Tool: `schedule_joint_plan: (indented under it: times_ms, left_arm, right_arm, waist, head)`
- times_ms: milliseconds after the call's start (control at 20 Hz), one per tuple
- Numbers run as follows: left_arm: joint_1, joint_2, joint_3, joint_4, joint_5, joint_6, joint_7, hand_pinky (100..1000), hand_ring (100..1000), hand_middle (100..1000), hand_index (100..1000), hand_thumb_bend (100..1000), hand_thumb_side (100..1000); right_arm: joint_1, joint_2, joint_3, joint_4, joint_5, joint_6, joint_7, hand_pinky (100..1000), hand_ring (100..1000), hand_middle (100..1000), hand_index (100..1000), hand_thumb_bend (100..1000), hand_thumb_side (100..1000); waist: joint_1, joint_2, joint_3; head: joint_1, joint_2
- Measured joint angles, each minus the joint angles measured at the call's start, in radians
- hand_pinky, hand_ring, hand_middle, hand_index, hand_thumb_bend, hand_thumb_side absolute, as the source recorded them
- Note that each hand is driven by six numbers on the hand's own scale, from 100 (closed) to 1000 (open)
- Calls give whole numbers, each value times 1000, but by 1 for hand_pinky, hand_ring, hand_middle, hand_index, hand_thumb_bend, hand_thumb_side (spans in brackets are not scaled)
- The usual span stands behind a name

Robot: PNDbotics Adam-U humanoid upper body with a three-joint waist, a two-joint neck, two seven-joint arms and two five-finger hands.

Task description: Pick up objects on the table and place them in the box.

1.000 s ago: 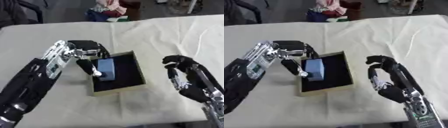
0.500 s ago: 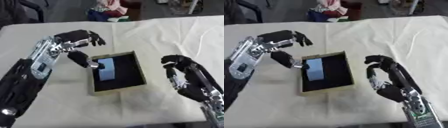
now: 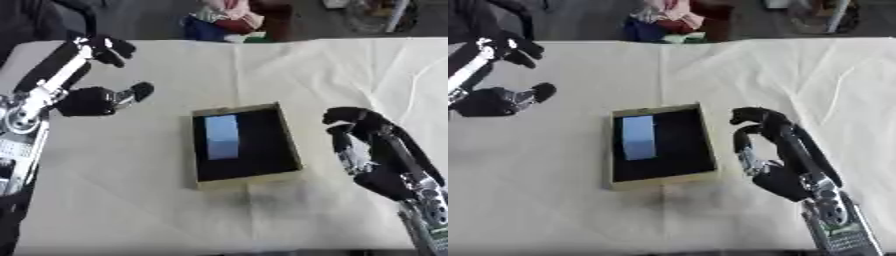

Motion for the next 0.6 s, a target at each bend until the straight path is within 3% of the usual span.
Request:
schedule_joint_plan:
  times_ms: [200,600]
  left_arm:
    - [73,-25,61,-76,47,23,71,778,674,675,807,560,664]
    - [103,-52,41,-54,76,11,232,774,667,669,803,556,661]
  right_arm:
    - [-4,1,0,0,0,0,0,722,826,667,810,100,478]
    - [-18,9,0,0,0,0,0,721,825,667,810,100,485]
  waist:
    - [0,4,-3]
    - [4,23,-6]
  head:
    - [24,0]
    - [51,0]
